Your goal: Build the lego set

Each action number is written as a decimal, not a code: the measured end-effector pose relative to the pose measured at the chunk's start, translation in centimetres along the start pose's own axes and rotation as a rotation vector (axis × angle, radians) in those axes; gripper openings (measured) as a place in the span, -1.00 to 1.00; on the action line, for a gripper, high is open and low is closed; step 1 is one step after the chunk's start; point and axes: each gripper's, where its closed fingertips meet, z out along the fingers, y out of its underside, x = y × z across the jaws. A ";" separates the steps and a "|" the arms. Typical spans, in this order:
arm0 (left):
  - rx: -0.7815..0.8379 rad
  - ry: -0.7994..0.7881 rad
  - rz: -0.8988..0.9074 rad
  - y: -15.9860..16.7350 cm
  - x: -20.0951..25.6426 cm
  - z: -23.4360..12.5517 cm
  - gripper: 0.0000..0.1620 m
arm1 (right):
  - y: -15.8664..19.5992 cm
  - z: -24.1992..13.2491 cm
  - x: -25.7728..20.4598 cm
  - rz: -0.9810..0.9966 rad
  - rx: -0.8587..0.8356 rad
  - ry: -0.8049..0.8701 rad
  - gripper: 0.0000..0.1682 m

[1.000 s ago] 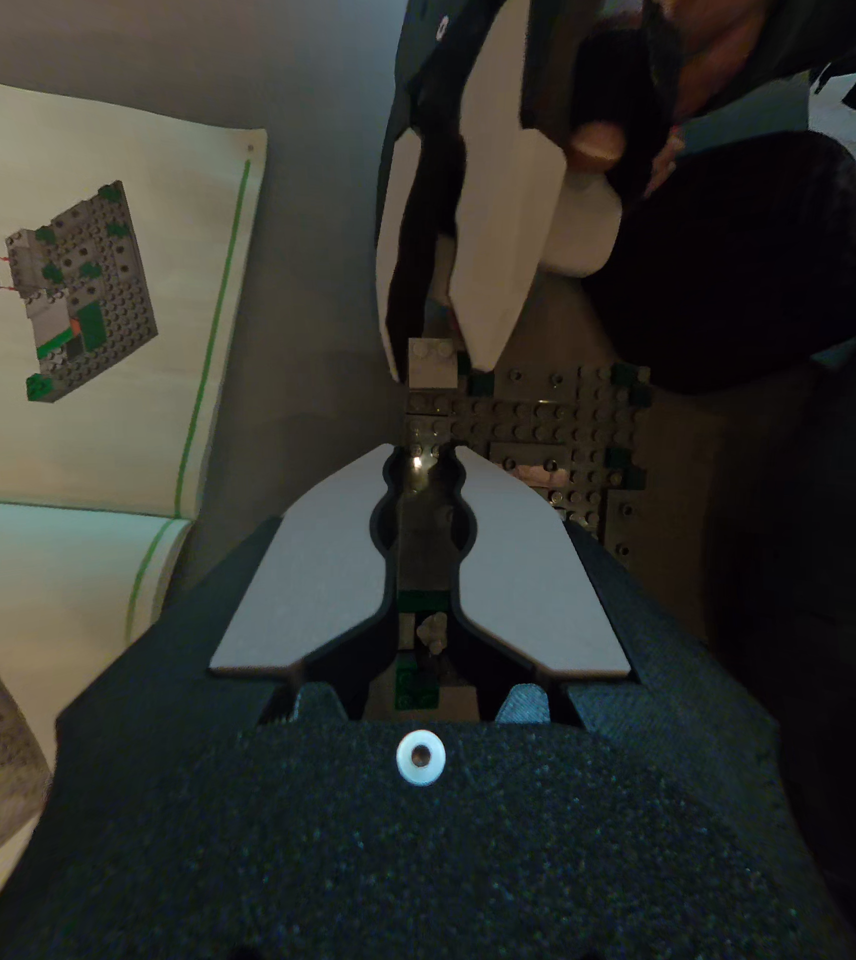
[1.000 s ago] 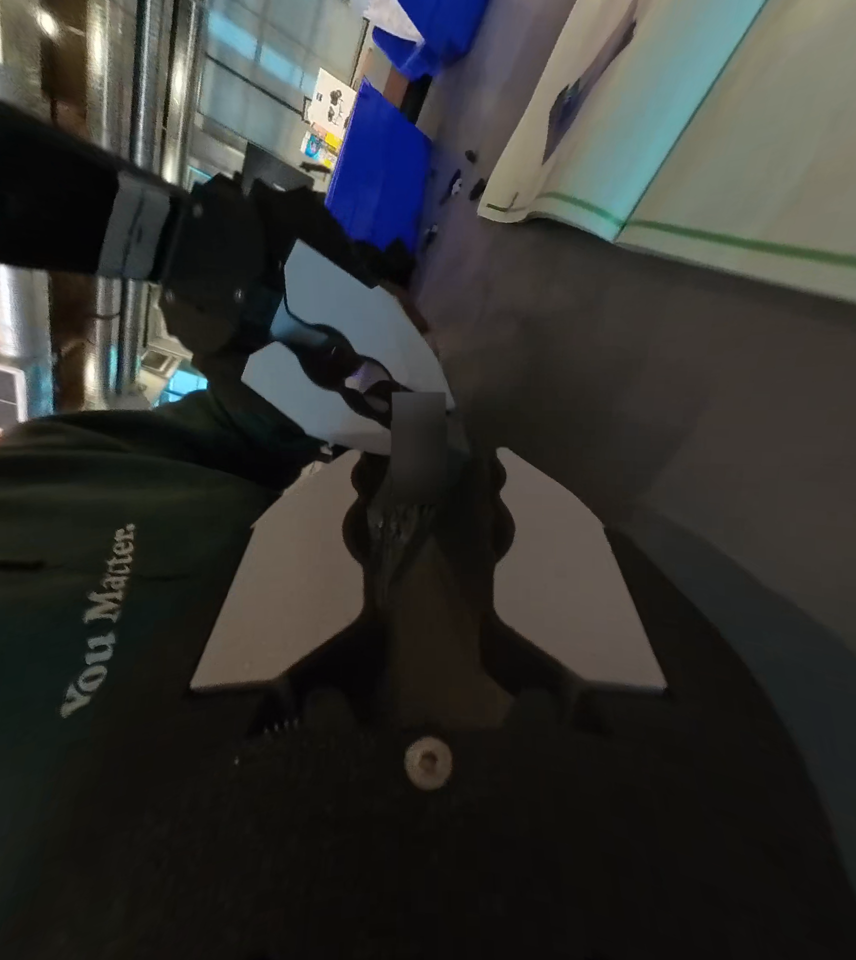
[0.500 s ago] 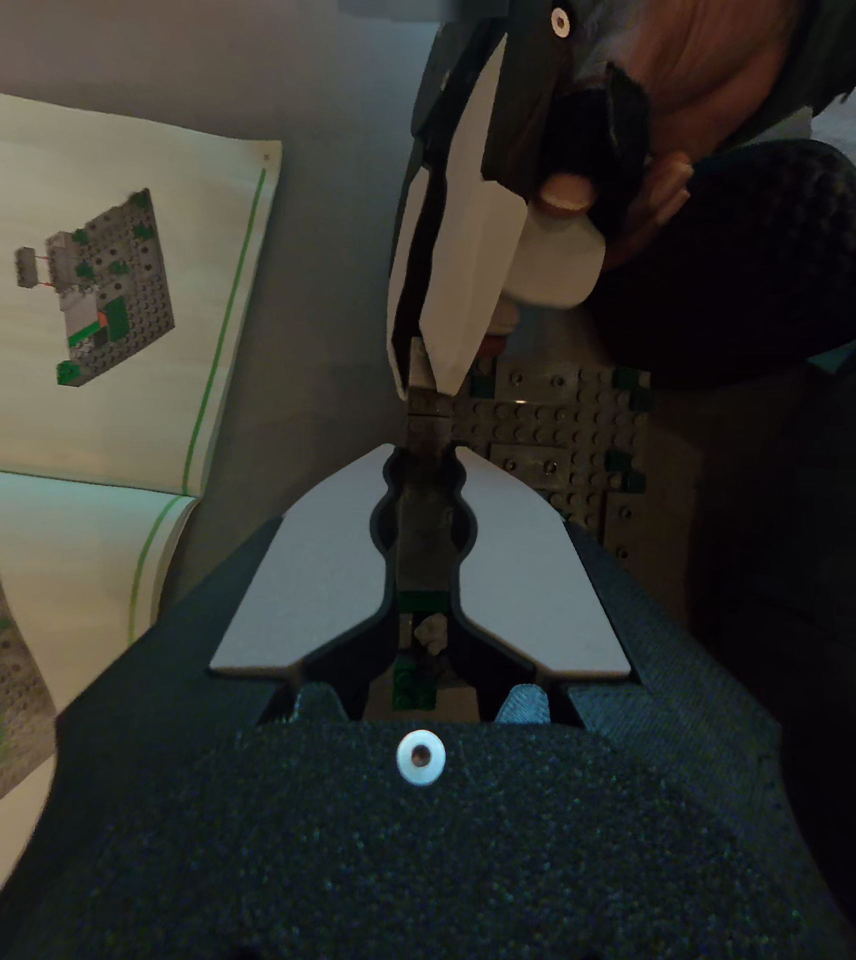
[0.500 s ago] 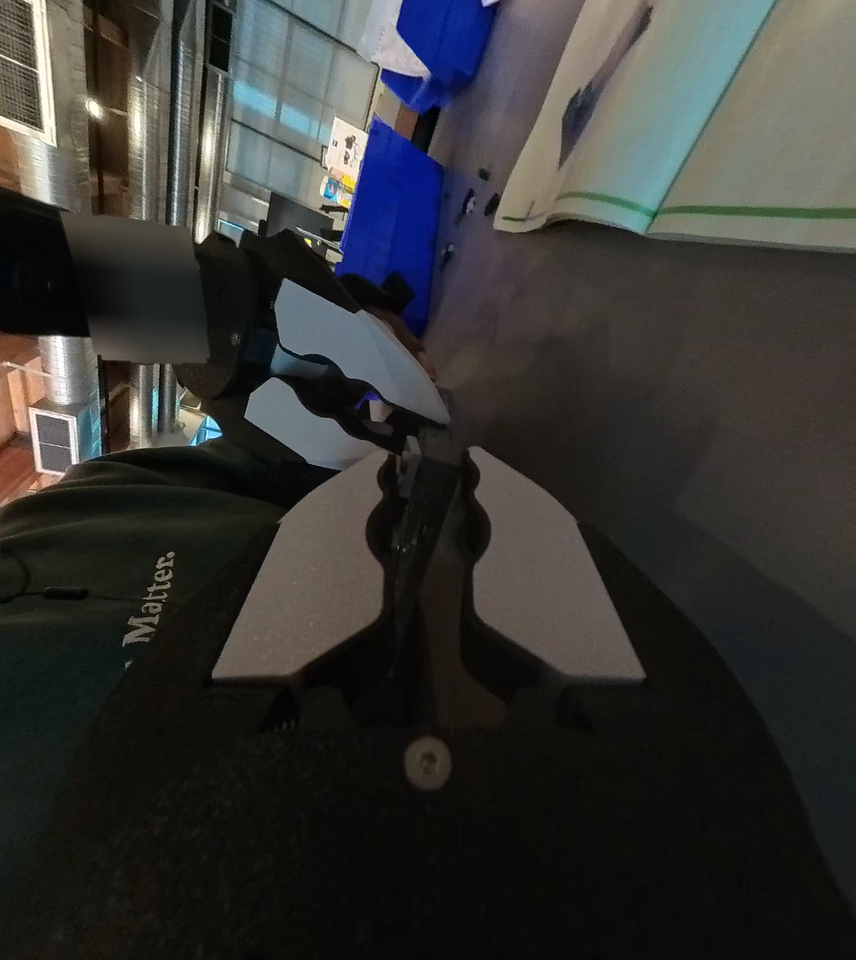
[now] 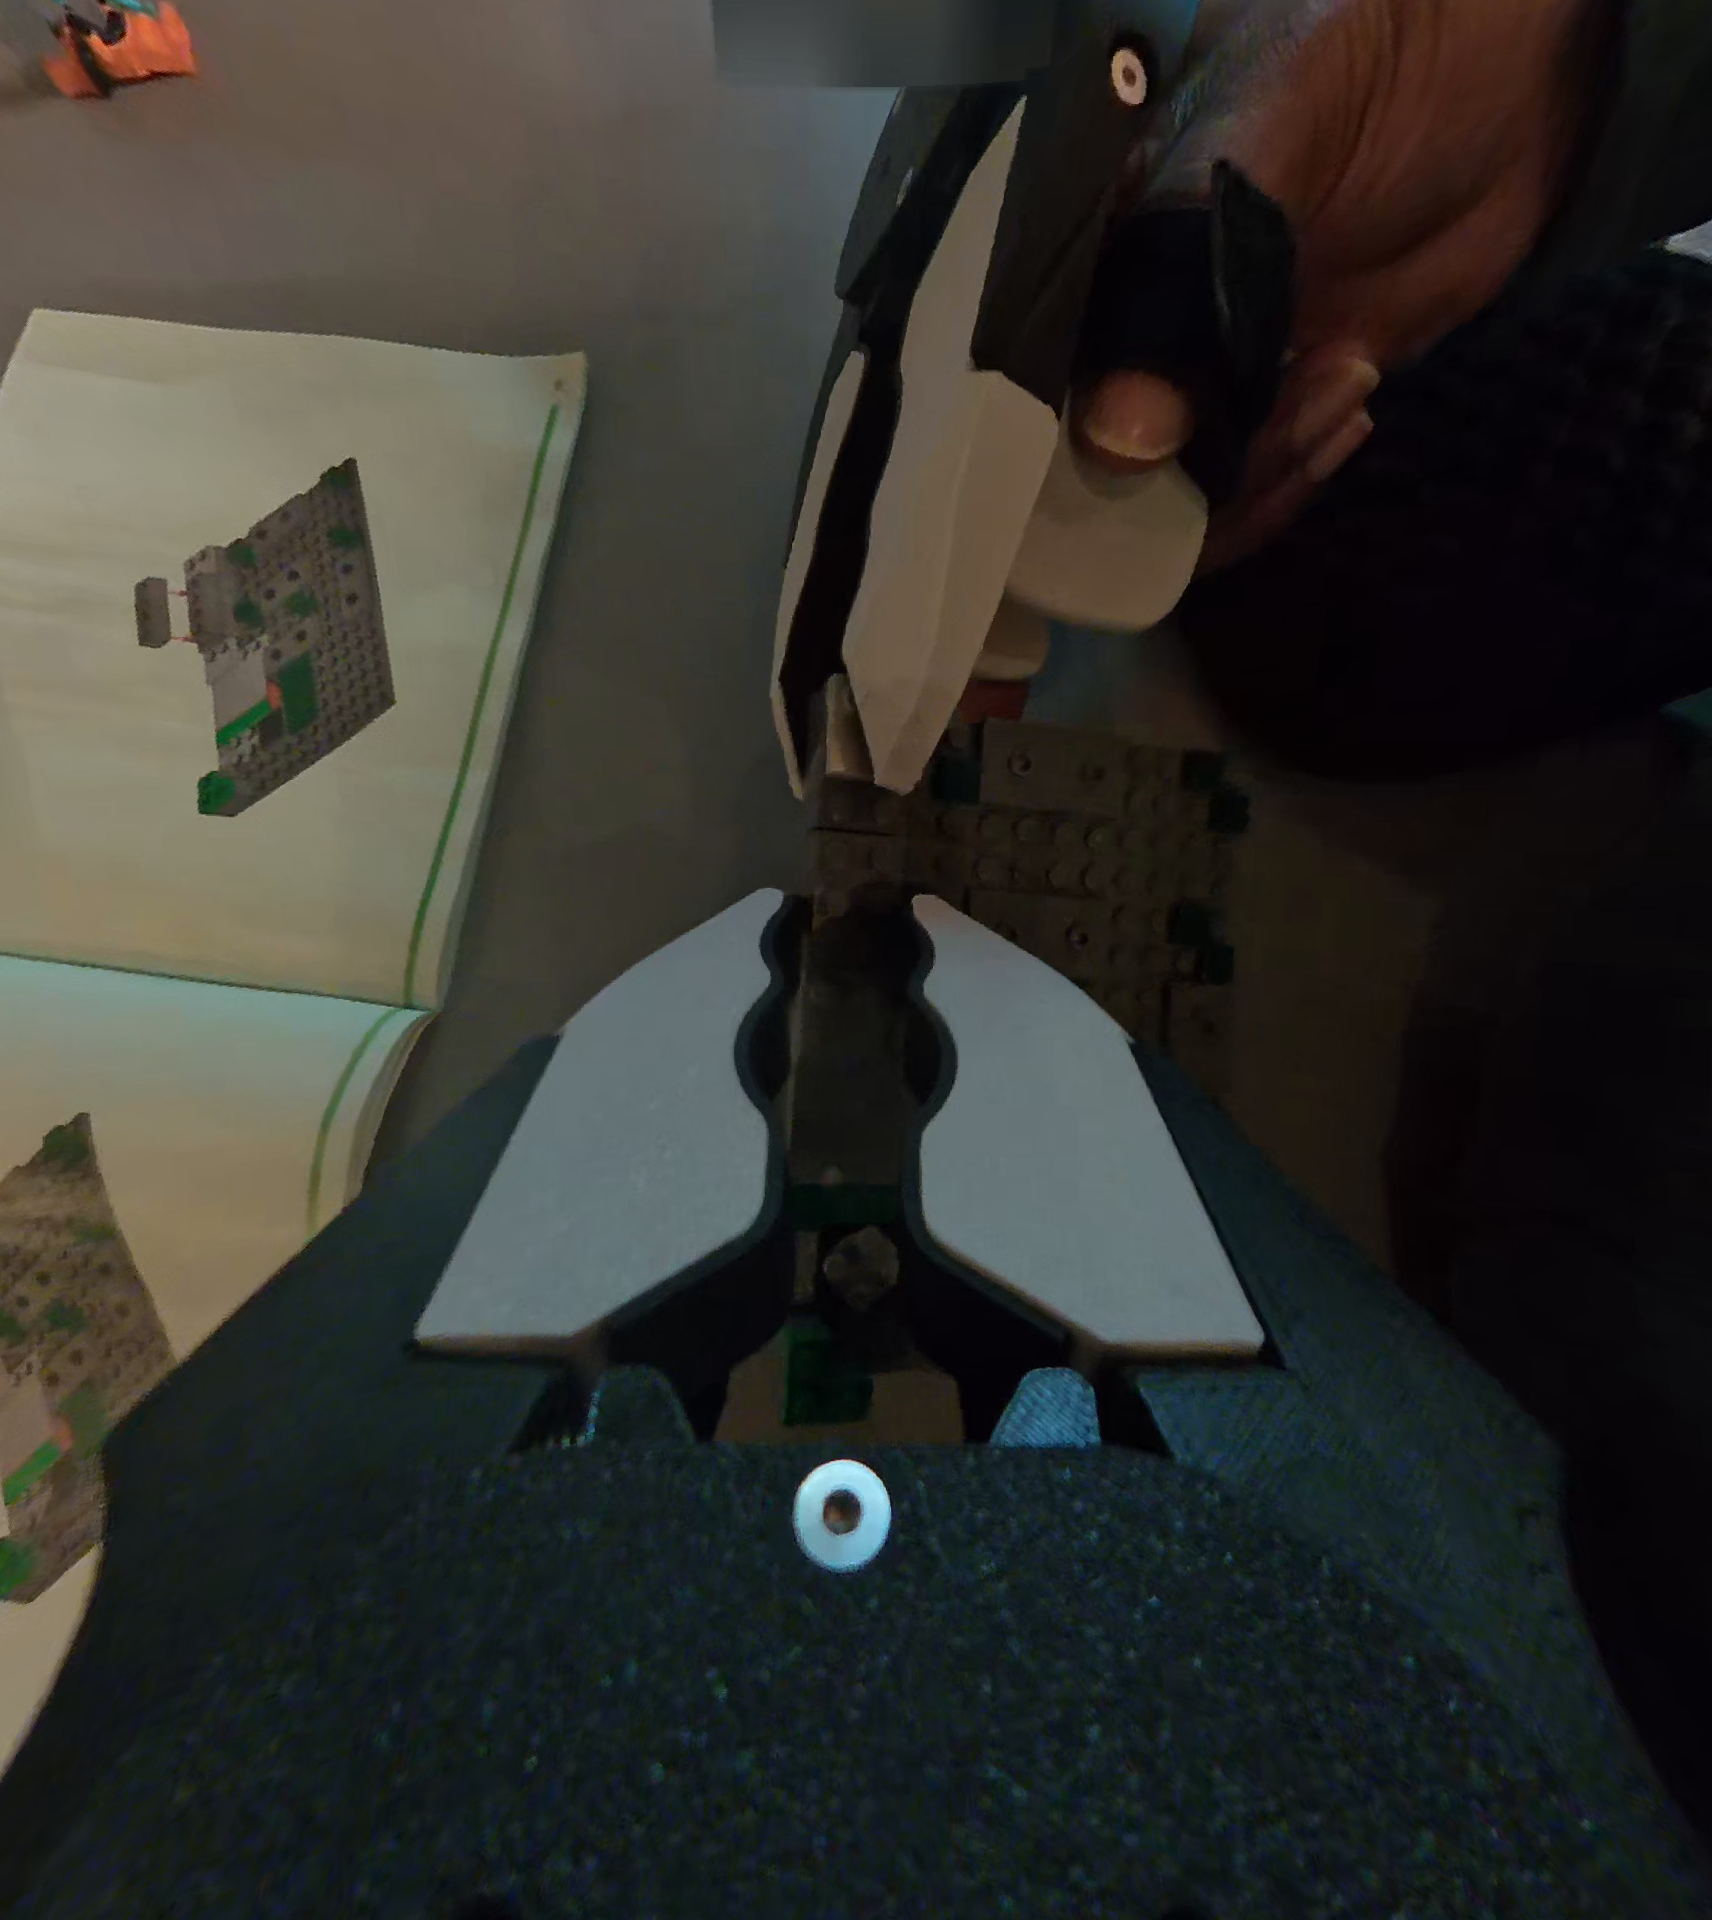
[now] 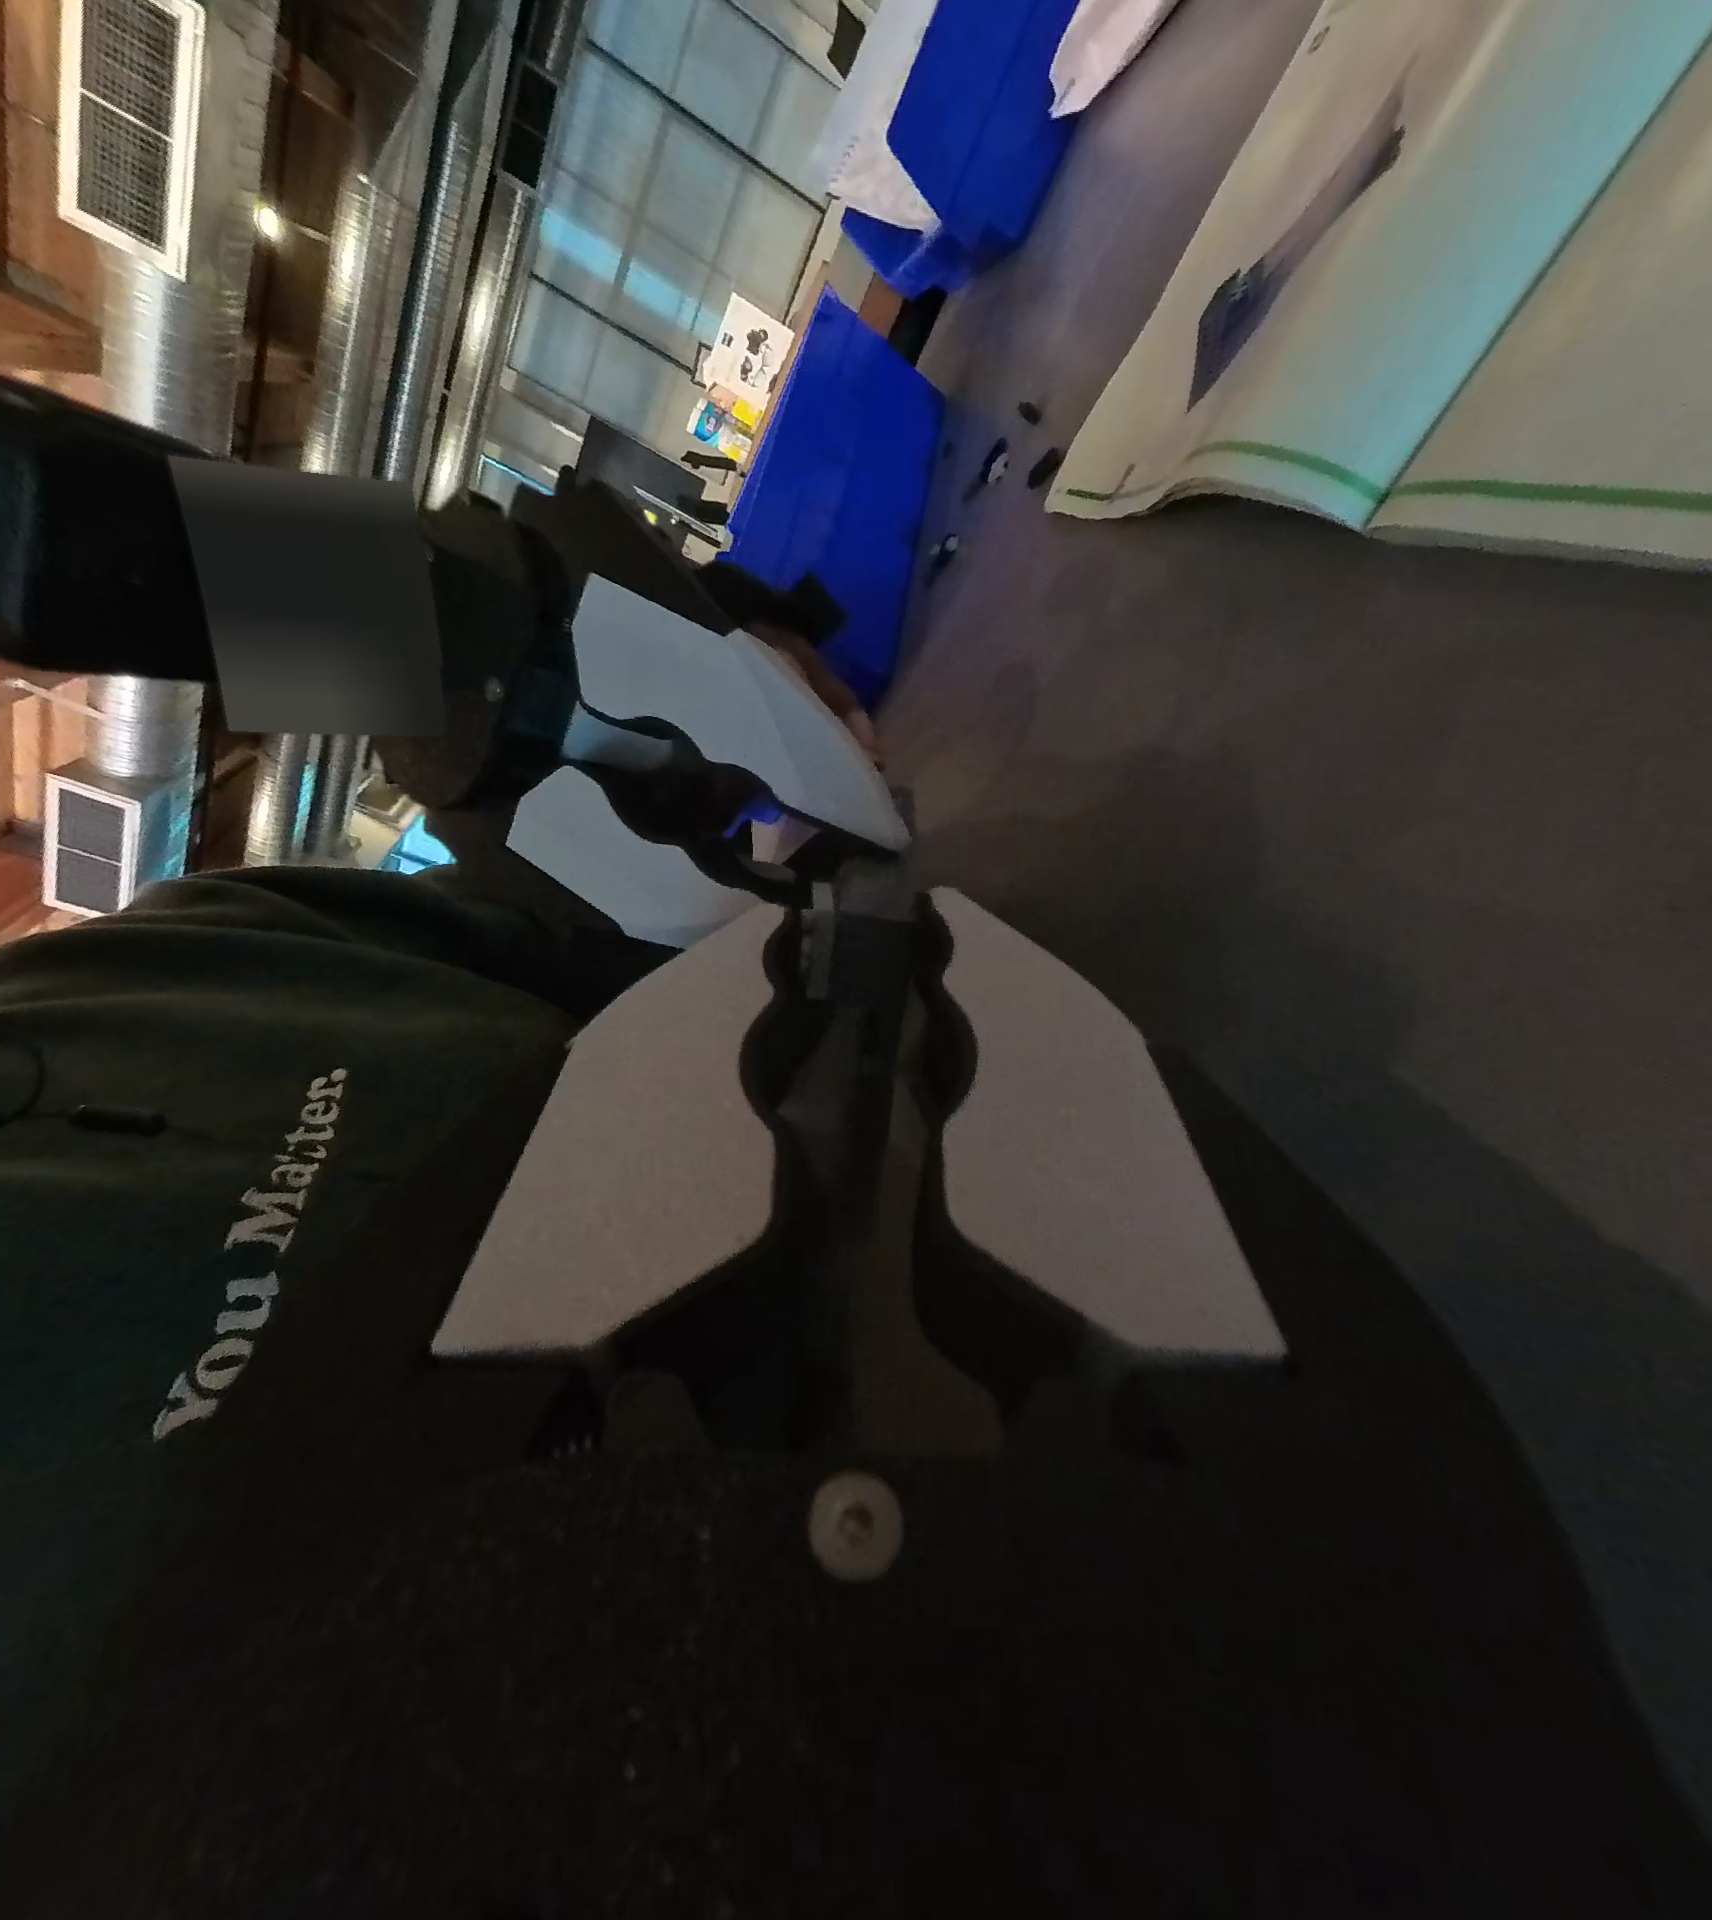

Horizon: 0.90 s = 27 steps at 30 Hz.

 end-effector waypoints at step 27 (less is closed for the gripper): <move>0.235 0.450 -0.298 -0.4 4.7 -2.9 -0.78 | 1.7 1.1 -5.2 -0.504 -0.296 -0.132 -0.76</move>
